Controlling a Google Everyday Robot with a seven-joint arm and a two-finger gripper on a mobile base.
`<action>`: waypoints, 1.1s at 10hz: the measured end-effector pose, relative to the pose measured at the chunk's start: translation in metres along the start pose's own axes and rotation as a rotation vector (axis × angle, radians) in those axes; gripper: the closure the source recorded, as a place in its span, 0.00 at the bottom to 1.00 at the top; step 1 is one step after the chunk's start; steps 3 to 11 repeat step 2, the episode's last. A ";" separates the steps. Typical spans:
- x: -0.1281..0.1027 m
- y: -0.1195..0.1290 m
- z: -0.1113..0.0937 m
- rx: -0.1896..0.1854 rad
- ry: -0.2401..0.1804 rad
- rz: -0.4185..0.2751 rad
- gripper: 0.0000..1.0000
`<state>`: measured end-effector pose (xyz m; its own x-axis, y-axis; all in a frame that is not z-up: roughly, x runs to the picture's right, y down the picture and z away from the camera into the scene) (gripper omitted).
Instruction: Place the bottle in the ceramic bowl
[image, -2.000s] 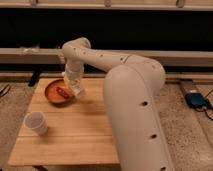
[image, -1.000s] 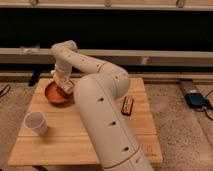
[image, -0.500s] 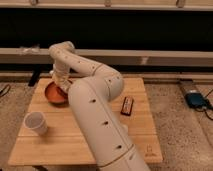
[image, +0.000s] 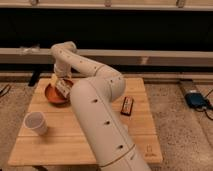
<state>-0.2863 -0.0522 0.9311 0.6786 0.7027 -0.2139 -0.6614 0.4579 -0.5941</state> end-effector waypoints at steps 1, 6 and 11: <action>0.001 -0.001 0.000 0.001 0.001 0.001 0.20; 0.001 -0.002 -0.001 0.001 0.000 0.003 0.20; 0.001 -0.002 -0.001 0.001 0.000 0.003 0.20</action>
